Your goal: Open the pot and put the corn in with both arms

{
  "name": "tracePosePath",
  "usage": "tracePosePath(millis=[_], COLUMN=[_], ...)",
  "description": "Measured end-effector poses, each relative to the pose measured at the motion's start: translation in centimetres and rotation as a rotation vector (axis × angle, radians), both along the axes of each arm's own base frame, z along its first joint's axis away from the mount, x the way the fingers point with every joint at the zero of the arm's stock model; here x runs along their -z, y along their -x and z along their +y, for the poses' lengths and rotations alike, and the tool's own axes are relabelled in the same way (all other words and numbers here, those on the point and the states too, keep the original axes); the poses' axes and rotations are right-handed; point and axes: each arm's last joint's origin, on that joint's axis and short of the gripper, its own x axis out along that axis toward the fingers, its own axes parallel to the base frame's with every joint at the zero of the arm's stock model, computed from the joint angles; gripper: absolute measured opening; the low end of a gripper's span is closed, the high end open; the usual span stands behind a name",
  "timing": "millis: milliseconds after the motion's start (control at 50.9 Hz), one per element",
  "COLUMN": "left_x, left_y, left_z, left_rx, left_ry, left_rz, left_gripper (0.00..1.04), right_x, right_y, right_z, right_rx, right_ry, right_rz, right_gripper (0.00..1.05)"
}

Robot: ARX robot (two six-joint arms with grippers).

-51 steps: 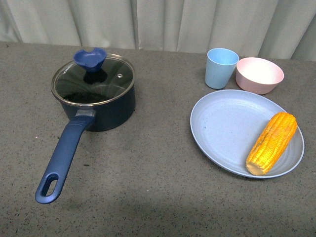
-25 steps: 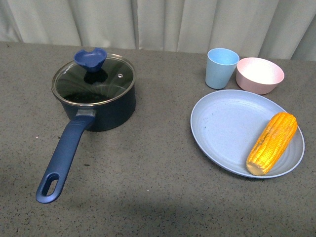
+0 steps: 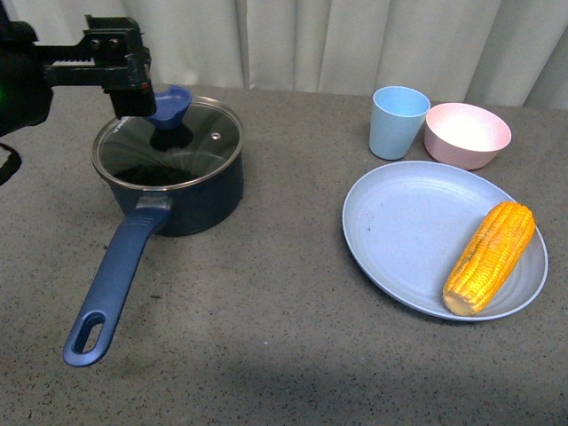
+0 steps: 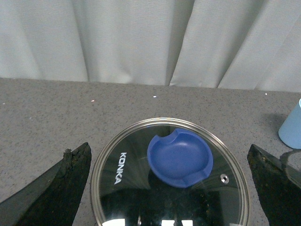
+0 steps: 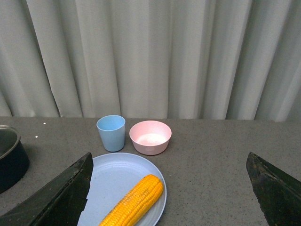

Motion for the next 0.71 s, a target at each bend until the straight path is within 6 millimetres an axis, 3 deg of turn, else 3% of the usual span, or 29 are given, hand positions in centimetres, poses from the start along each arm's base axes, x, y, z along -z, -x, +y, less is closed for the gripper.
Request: tracePosePath(millis=[236,707], left_x=[1.3,3.5], left_y=[-3.1,-6.0], left_z=[-1.3,-2.7], left_rx=[0.021,0.047], left_ry=[-0.026,-0.049], left_rz=[0.032,0.074], left_gripper=[0.98,0.98], right_x=[0.0,0.0], right_y=[0.0,0.0], right_z=[0.0,0.0], right_rx=[0.0,0.0], right_ry=[0.0,0.0], right_rz=[0.0,0.0], right_gripper=[0.95,0.95])
